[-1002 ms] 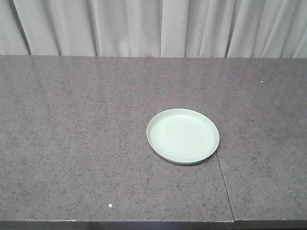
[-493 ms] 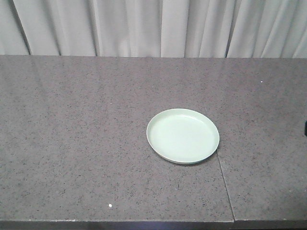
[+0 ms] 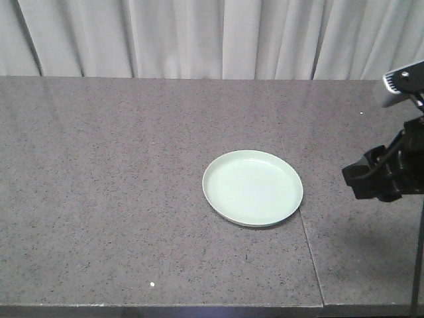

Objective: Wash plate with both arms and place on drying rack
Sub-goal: 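Move the right gripper down to the rim of the pale green plate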

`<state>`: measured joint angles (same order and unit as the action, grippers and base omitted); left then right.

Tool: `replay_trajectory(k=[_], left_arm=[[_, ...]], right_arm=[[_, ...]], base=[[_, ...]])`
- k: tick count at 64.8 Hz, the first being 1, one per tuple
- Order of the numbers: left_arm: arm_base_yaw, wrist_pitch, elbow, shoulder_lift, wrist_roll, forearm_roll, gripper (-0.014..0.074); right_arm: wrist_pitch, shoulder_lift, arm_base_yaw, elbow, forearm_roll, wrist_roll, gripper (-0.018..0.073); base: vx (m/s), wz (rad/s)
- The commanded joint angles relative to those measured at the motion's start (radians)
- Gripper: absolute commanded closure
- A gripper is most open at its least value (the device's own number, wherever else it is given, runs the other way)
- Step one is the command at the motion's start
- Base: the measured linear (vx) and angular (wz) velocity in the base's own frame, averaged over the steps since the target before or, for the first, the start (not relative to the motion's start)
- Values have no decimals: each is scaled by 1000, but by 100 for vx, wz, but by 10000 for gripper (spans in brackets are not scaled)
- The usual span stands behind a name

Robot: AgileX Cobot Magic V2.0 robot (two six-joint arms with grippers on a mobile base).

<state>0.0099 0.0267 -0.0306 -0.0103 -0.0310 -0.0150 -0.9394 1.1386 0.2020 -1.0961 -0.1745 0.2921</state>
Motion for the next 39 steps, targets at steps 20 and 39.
replay_trajectory(k=[20, 39], left_arm=[[-5, -73, 29, -15, -4, -2, 603], [-5, -73, 29, -15, -4, -2, 603]], right_arm=[[-15, 260, 5, -196, 30, -136, 160], [-35, 454, 5, -315, 32, -181, 160]], base=[[0, 0], [0, 0]])
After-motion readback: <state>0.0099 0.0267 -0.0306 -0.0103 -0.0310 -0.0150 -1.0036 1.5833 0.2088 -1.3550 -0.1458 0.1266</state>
